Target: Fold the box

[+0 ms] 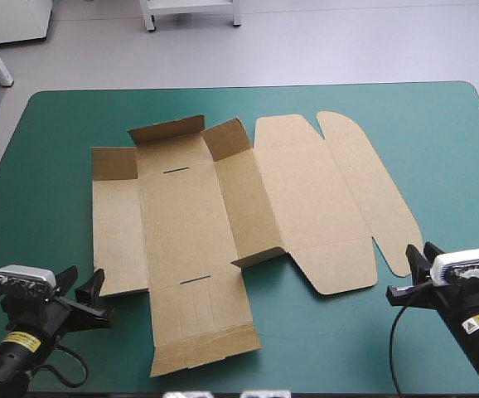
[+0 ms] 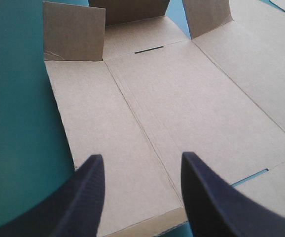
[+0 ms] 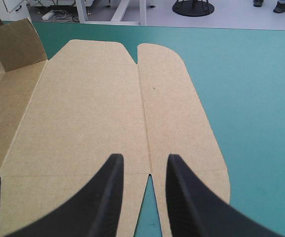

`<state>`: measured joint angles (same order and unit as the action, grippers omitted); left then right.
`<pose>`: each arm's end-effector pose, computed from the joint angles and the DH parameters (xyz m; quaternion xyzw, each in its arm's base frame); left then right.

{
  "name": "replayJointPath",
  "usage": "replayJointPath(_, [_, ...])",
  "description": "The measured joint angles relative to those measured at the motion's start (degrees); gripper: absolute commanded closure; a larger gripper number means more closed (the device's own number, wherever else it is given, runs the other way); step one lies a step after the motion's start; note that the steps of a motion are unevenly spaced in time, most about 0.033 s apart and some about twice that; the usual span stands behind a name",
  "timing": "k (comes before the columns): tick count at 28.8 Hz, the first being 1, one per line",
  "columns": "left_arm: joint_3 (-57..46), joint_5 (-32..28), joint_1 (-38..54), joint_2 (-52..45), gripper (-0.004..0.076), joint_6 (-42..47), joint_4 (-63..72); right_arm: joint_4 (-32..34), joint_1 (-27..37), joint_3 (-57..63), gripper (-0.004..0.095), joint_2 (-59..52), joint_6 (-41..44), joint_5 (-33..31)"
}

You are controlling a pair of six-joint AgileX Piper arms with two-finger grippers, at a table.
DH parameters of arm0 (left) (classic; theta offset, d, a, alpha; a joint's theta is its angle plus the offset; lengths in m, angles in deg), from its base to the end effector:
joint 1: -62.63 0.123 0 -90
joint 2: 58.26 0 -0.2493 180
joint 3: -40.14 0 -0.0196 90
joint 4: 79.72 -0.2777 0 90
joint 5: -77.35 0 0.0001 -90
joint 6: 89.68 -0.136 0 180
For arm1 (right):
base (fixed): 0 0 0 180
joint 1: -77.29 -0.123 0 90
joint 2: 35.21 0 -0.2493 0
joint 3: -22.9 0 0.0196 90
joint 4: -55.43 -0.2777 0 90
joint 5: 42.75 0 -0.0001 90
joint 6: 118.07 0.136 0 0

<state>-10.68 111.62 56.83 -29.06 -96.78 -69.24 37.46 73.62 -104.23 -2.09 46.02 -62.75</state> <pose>0.1739 -0.0317 0.2573 0.0587 0.8352 -0.0780 0.5412 0.1961 0.0270 0.2629 -0.0503 0.7918 0.0669 0.6051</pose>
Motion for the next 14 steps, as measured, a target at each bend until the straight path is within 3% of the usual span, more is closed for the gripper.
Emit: replayJointPath(14, [0.00, 0.00, 0.00, 0.00, 0.0372, 0.38, 0.00, -0.05, 0.00, 0.00, 0.0628, 0.00, -0.20, 0.00])
